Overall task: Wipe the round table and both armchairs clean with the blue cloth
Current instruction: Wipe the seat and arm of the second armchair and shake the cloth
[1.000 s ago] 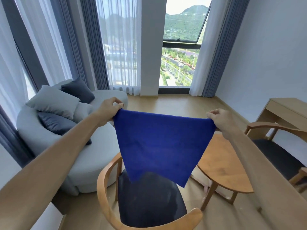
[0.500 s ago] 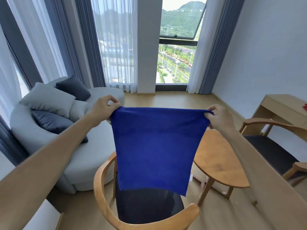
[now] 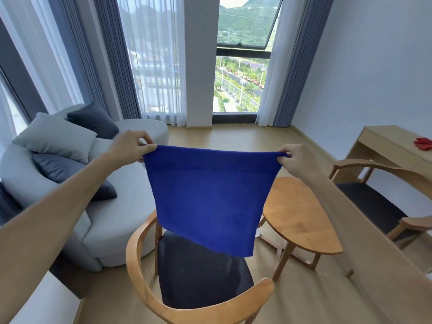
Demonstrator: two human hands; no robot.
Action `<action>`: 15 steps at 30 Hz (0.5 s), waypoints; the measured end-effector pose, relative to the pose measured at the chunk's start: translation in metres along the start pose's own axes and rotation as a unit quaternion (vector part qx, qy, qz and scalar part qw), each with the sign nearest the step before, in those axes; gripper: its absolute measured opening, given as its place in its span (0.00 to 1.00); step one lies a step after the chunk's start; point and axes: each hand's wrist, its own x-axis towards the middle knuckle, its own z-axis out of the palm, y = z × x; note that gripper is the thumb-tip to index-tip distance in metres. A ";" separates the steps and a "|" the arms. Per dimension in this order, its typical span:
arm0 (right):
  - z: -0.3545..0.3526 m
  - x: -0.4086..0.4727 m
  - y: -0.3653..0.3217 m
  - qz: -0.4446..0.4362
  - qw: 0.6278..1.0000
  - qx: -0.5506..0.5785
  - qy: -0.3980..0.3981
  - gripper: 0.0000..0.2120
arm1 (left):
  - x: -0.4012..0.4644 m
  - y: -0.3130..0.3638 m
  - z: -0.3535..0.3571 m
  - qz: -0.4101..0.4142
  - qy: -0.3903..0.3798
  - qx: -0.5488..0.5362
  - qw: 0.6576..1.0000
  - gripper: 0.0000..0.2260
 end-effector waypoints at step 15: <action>-0.007 -0.002 -0.004 0.107 0.974 0.170 -0.106 0.12 | 0.001 -0.020 -0.012 0.002 -0.039 0.007 0.999 0.03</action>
